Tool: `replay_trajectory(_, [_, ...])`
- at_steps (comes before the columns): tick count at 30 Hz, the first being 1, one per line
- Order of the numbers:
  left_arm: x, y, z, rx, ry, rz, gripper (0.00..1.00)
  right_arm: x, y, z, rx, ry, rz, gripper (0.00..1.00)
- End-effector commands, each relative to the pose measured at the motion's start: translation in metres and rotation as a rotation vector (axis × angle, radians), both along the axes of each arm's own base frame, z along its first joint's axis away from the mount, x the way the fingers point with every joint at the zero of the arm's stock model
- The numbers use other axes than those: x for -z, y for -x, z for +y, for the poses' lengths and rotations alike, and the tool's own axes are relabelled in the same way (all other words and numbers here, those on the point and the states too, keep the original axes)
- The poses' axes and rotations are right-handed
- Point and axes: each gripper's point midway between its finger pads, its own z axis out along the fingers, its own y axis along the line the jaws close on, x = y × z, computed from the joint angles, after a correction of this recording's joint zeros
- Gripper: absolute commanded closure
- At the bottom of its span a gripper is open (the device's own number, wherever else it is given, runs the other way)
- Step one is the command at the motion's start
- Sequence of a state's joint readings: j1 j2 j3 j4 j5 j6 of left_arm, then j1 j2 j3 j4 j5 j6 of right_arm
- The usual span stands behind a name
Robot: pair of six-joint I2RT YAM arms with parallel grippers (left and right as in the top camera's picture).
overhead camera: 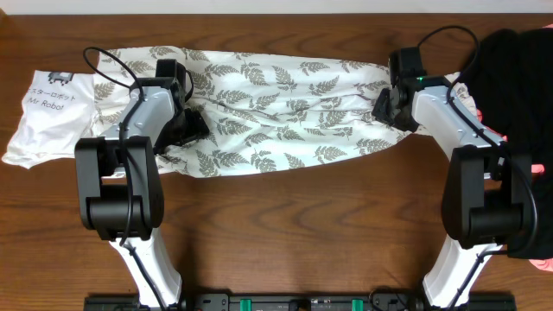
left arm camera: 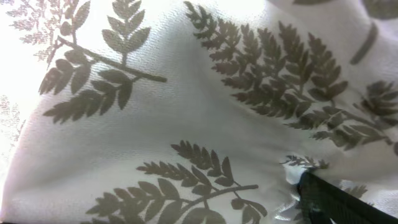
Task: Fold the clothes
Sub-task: 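Move the right gripper back to the garment's right end near the container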
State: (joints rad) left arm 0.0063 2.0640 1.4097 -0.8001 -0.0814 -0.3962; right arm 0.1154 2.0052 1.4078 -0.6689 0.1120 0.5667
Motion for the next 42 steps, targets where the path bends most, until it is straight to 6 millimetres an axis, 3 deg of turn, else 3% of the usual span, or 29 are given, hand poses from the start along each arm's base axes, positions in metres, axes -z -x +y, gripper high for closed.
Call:
replay_trajectory(1, [0.039,0.028,-0.006,0.005,0.018,0.126,0.02,0.001,-0.007,-0.005,0.036,-0.007,-0.023,0.71])
replay_trajectory(8, [0.039,0.028,-0.006,0.005,0.018,0.126,0.02,-0.008,-0.029,-0.003,0.036,-0.019,-0.121,0.71])
replay_trajectory(16, [0.039,0.029,-0.006,0.005,0.018,0.130,0.02,-0.020,-0.053,-0.003,0.018,-0.007,-0.229,0.62])
replay_trajectory(21, [0.030,0.016,-0.006,0.005,0.022,0.094,0.02,-0.046,-0.083,0.004,-0.208,0.046,-0.366,0.50])
replay_trajectory(24, [0.003,-0.003,-0.006,0.036,0.021,0.041,0.02,-0.067,-0.088,0.003,-0.303,0.090,-0.399,0.43])
replay_trajectory(29, [-0.067,-0.043,-0.006,0.048,0.017,-0.136,0.02,-0.085,-0.074,-0.016,-0.283,0.105,-0.363,0.42])
replay_trajectory(32, [-0.118,-0.065,-0.006,0.067,0.010,-0.286,0.02,-0.075,-0.052,-0.033,-0.243,0.091,-0.266,0.42])
replay_trajectory(36, [-0.172,-0.087,-0.006,0.136,-0.015,-0.455,0.01,-0.055,-0.023,-0.046,-0.220,0.078,-0.124,0.42])
replay_trajectory(39, [-0.202,-0.103,-0.003,0.131,-0.029,-0.578,0.06,-0.047,-0.012,-0.048,-0.226,0.076,-0.072,0.42])
replay_trajectory(42, [-0.217,-0.121,0.004,0.118,-0.040,-0.677,0.08,-0.044,-0.011,-0.049,-0.249,0.085,-0.066,0.42])
